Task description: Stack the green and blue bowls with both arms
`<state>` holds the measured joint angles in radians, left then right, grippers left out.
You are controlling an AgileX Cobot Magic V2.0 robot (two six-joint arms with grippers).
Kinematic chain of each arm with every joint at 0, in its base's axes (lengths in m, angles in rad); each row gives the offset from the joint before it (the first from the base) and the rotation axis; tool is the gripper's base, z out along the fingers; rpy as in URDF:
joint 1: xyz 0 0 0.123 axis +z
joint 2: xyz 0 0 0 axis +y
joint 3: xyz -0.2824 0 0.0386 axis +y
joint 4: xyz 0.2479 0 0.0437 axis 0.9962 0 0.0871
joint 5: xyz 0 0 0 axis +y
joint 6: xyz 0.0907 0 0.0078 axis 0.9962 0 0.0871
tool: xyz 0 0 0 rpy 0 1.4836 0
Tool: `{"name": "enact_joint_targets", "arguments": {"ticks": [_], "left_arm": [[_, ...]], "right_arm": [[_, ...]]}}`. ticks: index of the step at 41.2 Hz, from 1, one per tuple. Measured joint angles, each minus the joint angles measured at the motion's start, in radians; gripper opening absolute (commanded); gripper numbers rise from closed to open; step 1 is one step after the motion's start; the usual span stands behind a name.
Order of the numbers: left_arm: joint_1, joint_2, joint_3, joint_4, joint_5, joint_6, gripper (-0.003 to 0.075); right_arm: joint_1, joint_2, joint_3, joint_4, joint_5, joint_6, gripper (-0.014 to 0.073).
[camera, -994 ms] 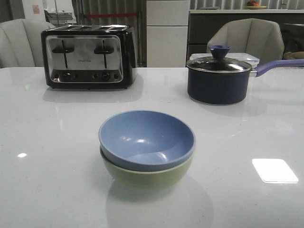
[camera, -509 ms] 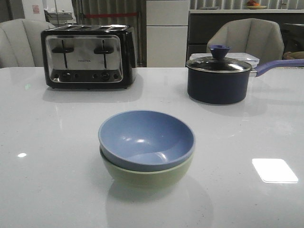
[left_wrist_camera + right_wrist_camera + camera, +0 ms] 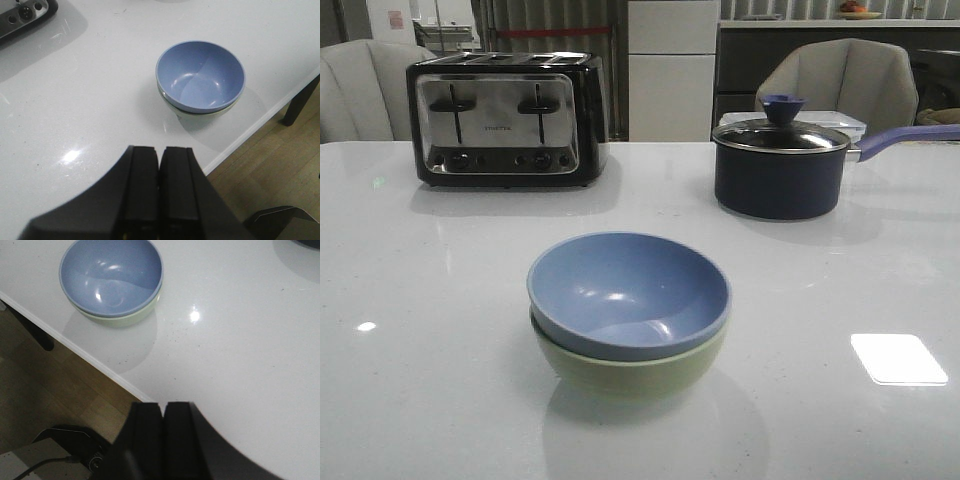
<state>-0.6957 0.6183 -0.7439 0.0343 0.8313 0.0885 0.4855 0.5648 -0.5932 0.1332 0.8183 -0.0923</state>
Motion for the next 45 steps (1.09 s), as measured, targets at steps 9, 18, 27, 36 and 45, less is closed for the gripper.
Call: {"name": "enact_joint_targets", "arguments": {"ticks": [9,18,27,36,45], "left_arm": [[0.0,-0.002,0.002,0.0,-0.002,0.0,0.0093],[0.102,-0.115,0.069,-0.003,-0.056,0.0,0.0093],[0.348,-0.335,0.329,-0.011,-0.336,0.004,0.0093],[0.528,-0.54,0.601,-0.076,-0.602,0.005,0.0093],[0.603,-0.623,0.747,-0.096,-0.772,0.007,0.0093]], "right_arm": [[0.0,0.0,0.0,0.0,0.0,0.0,0.0057],[0.0,0.0,0.0,0.0,0.0,0.0,0.0057],[0.0,0.0,0.0,0.0,0.0,0.0,0.0057],[0.0,0.0,0.0,0.0,0.0,0.0,0.0057],[0.0,0.0,0.0,0.0,0.0,0.0,0.0057]]}}
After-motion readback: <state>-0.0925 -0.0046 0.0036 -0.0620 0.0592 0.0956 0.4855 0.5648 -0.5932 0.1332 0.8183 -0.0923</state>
